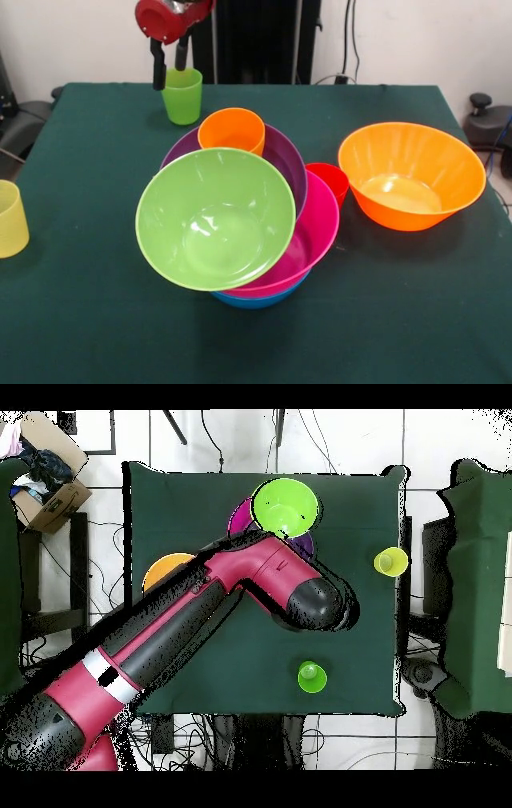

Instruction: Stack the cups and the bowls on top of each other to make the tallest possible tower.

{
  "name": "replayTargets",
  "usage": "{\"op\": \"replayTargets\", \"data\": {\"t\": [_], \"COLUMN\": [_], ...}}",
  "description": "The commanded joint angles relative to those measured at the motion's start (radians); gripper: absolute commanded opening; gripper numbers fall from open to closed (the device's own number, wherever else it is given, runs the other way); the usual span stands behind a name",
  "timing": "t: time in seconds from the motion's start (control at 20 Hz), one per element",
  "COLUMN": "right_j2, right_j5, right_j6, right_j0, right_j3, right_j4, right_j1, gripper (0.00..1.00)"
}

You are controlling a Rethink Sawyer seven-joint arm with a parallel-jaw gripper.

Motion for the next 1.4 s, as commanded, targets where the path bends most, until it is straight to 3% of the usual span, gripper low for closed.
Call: {"op": "replayTargets", "data": {"t": [0.05, 0.65, 1.4], "right_j2": [0.234, 0.226, 0.25], "right_j5": [0.067, 0.071, 0.116], "right_j6": [-0.239, -0.21, -0.263], "right_j0": [-0.02, -0.016, -0.031], "right_j3": [-0.093, -0.095, -0.11], "right_j4": [0.042, -0.015, -0.038], "right_j1": [0.005, 0.032, 0.055], "gripper": [1.0, 1.0, 1.0]}}
